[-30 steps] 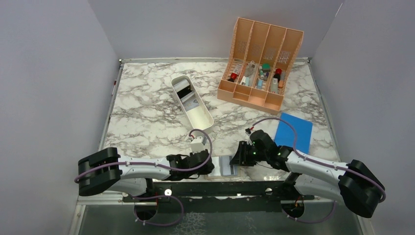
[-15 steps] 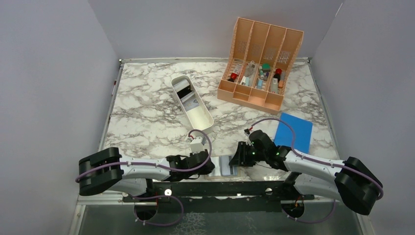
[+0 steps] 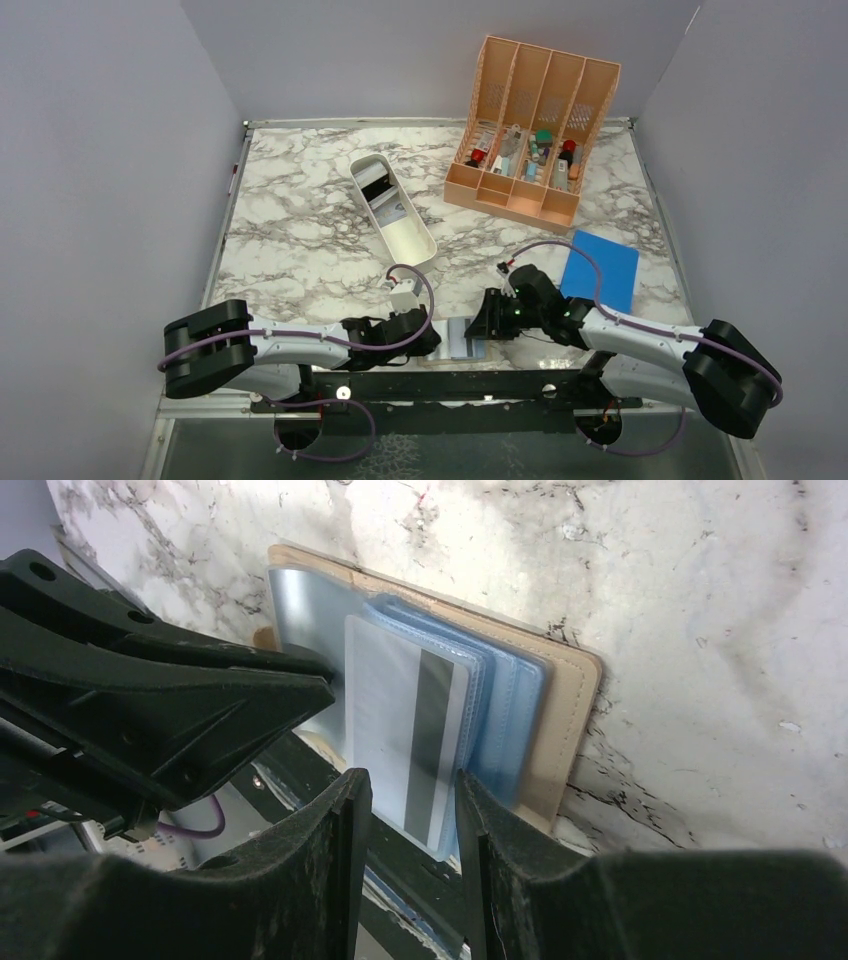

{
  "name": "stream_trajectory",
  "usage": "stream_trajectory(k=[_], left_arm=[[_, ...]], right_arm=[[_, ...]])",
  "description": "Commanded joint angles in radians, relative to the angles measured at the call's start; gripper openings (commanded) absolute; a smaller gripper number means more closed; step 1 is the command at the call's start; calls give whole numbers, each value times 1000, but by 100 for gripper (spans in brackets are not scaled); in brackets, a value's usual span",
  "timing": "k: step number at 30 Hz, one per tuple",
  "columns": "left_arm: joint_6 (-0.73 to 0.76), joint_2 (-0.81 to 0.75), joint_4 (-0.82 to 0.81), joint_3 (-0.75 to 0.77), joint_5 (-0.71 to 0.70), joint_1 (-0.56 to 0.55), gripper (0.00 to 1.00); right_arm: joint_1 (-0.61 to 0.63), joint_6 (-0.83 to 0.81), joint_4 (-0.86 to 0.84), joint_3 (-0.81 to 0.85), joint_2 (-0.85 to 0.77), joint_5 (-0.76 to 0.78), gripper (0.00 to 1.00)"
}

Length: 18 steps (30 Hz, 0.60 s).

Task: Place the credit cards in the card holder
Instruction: Turn over the card slot in the card holder.

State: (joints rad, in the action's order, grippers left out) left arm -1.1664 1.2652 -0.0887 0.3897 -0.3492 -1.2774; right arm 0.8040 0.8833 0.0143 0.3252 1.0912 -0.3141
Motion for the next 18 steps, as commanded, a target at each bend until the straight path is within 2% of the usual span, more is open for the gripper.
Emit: stream_trajectory(k=[1, 18], left_arm=[[0, 13, 25, -18, -3, 1, 17], [-7, 24, -3, -23, 10, 1, 17]], right_arm=[[4, 9, -45, -5, 16, -26, 41], [4, 33, -137, -6, 74, -83, 41]])
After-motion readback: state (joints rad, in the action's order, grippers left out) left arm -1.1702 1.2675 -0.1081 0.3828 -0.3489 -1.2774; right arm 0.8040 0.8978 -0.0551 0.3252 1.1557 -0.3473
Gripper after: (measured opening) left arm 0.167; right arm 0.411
